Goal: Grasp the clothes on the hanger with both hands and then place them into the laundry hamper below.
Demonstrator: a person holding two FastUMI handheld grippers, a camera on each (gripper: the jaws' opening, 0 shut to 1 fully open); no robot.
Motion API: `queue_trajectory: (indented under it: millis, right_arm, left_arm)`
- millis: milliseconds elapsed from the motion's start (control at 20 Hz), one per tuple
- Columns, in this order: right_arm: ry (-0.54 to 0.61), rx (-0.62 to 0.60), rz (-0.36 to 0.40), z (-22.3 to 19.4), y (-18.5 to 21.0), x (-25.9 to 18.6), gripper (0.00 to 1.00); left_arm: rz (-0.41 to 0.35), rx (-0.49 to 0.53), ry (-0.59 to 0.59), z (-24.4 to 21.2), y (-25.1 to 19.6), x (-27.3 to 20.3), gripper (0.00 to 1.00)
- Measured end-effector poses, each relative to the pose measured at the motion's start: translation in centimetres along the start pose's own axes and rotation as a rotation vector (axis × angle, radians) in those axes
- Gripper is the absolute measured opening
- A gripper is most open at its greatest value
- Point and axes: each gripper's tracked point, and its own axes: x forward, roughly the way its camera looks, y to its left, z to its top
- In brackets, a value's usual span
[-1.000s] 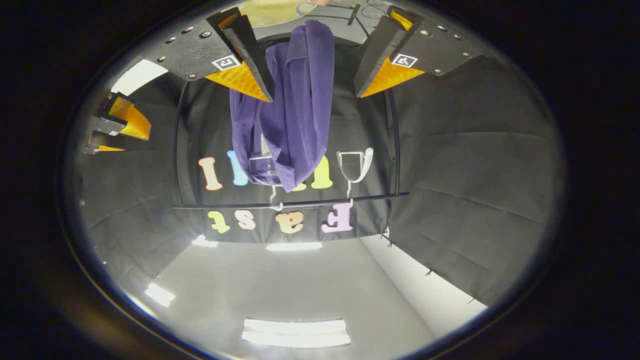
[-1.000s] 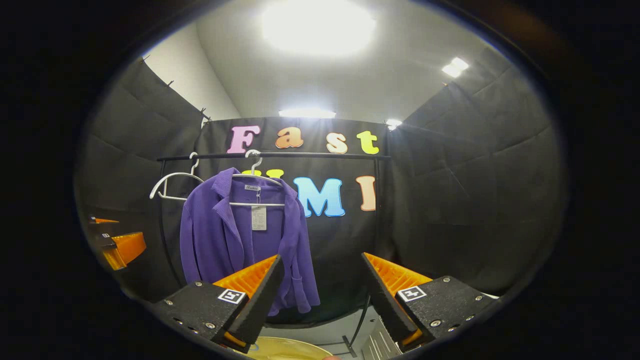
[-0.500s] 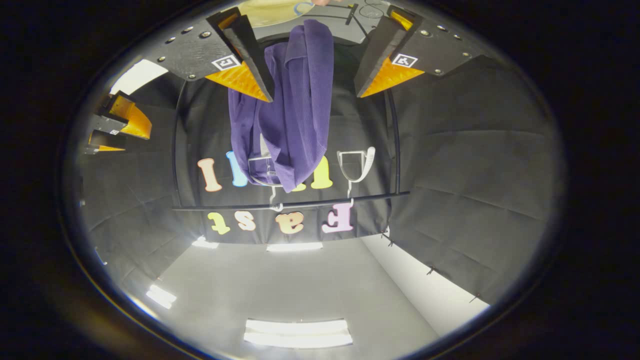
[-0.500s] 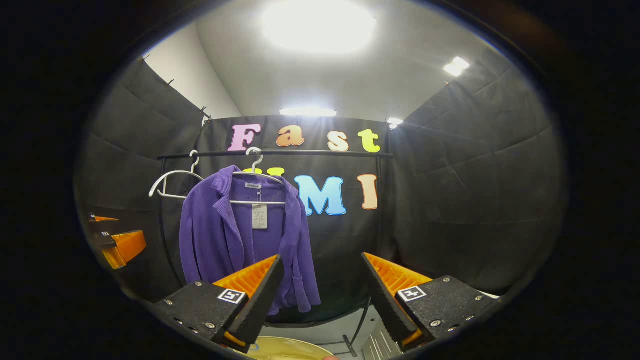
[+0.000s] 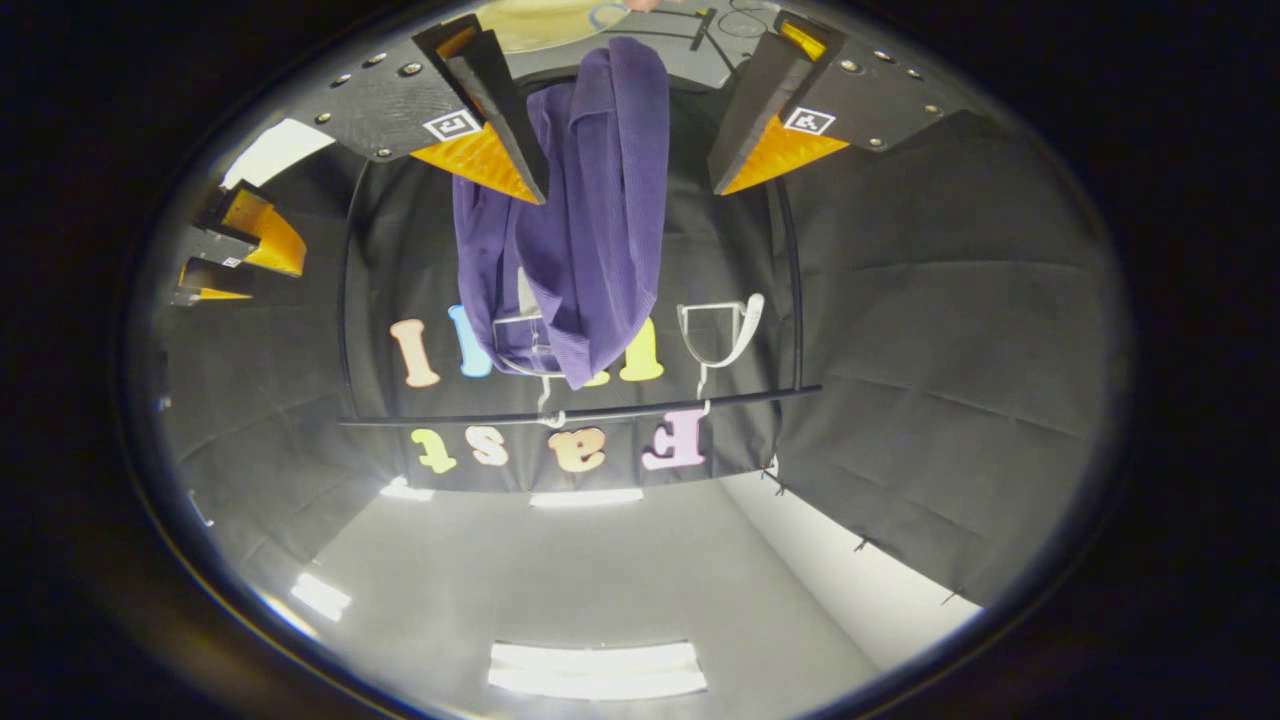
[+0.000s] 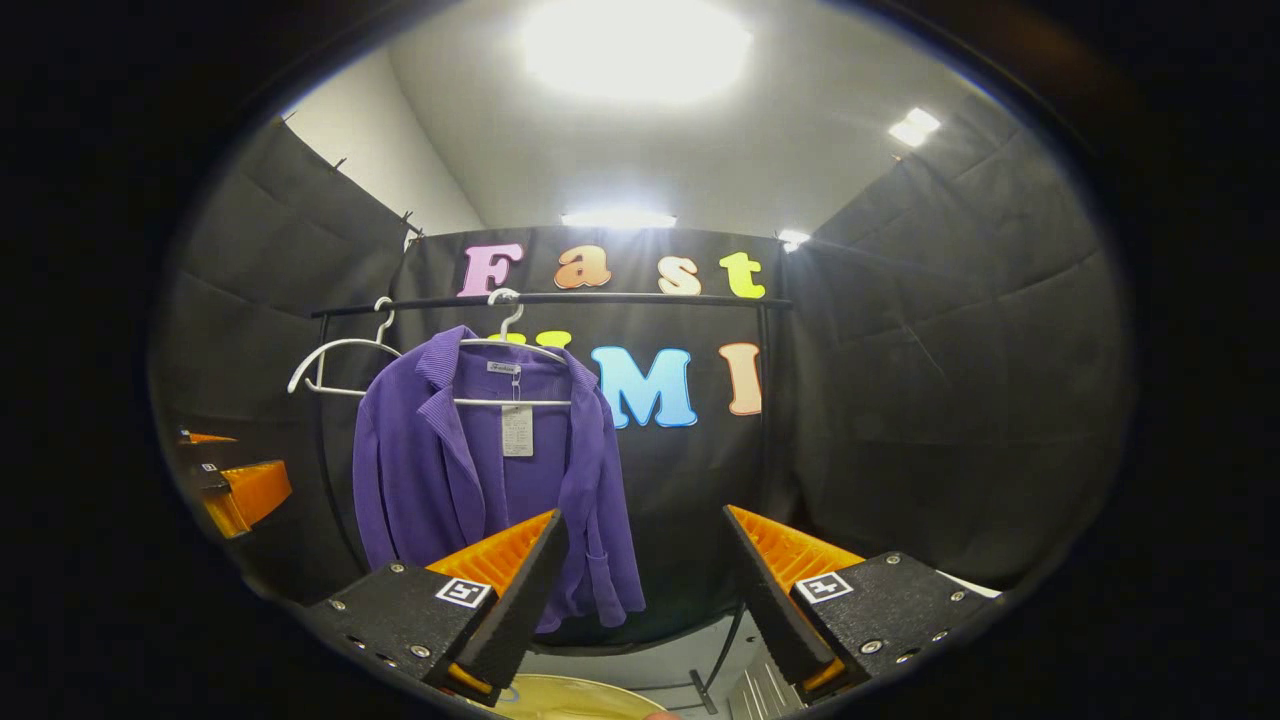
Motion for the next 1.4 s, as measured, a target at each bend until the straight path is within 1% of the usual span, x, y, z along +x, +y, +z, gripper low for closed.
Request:
queue_trajectory:
  millis: [250,350,400,450,500,650,700,850,900,1050,1100,1150,1300,1350,1400]
  right_arm:
    - [-0.013,0.002,0.02,1.2,-0.3,2.4,0.95]
    - [-0.033,0.0,0.028,2.1,-0.4,3.7,0.94]
    - [-0.044,0.0,0.032,2.6,-0.5,4.5,0.92]
    - [-0.057,0.001,0.037,3.2,-0.6,5.4,0.92]
    - [-0.069,0.002,0.044,3.7,-0.5,6.2,0.94]
    - [-0.092,0.013,0.069,4.9,-0.3,8.9,0.94]
    - [-0.096,0.019,0.078,5.2,-0.2,9.8,0.94]
    - [-0.108,0.032,0.109,5.8,0.2,12.3,0.94]
    - [-0.112,0.033,0.12,6.0,0.5,13.2,0.94]
    - [-0.109,0.045,0.152,6.0,1.0,15.8,0.94]
    - [-0.106,0.053,0.162,6.0,1.1,16.7,0.94]
    - [-0.103,0.063,0.171,6.0,1.2,17.5,0.94]
    - [-0.099,0.088,0.19,5.7,1.3,20.2,0.94]
    - [-0.095,0.097,0.199,5.6,1.3,21.1,0.94]
    - [-0.088,0.105,0.209,5.3,1.5,22.0,0.94]
  left_arm:
    - [-0.003,0.002,-0.022,1.5,-1.6,2.4,0.99]
    - [-0.003,-0.01,-0.035,2.4,-2.3,3.7,0.91]
    - [-0.003,-0.016,-0.037,2.8,-2.7,4.4,0.87]
    - [-0.004,-0.023,-0.039,3.0,-3.0,5.2,0.99]
    - [-0.003,-0.028,-0.044,3.4,-3.4,5.9,0.99]
    - [0.01,-0.026,-0.054,4.1,-4.1,7.9,0.99]
    - [0.016,-0.027,-0.056,4.4,-4.4,8.8,0.93]
    - [0.036,-0.031,-0.053,5.0,-5.0,11.0,0.93]
    - [0.041,-0.033,-0.05,5.1,-5.3,11.7,0.87]
    - [0.06,-0.038,-0.049,5.4,-6.0,13.6,0.87]
    - [0.066,-0.039,-0.048,5.4,-6.2,14.3,0.93]
    - [0.07,-0.041,-0.047,5.4,-6.6,14.9,0.9]
    - [0.083,-0.055,-0.048,5.4,-7.4,16.5,0.99]
    - [0.087,-0.057,-0.044,5.1,-7.7,17.2,0.93]
    - [0.093,-0.058,-0.038,4.9,-7.9,17.8,0.93]
